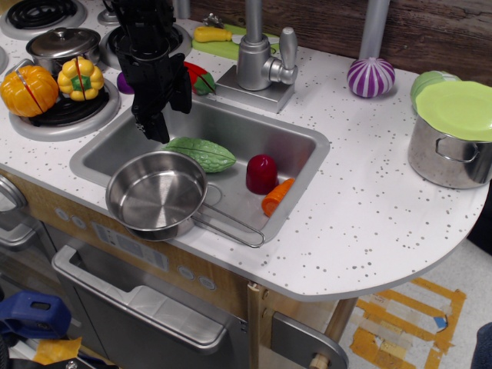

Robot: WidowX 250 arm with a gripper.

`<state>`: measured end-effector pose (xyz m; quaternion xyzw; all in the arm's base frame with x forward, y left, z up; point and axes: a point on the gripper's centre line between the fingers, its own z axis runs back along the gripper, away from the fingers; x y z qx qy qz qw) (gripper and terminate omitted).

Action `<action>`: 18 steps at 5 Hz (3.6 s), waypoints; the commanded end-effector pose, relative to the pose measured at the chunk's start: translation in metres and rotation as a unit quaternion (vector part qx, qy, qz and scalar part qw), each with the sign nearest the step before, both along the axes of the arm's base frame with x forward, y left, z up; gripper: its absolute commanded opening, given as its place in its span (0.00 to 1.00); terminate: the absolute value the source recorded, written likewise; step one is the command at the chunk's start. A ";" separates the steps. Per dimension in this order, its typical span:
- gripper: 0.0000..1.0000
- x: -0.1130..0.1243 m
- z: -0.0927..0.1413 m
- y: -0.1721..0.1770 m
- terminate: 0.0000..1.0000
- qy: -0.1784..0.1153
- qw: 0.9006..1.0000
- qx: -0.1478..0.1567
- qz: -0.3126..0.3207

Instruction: Put green squash in pot or pan

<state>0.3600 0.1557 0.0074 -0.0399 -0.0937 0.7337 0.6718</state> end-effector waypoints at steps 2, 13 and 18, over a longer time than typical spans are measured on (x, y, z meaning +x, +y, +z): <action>1.00 0.006 -0.005 0.001 0.00 -0.012 1.000 0.002 -0.009; 0.00 -0.023 0.072 -0.003 0.00 0.037 0.995 0.093 0.028; 0.00 -0.093 0.071 -0.040 0.00 0.046 0.986 0.067 0.149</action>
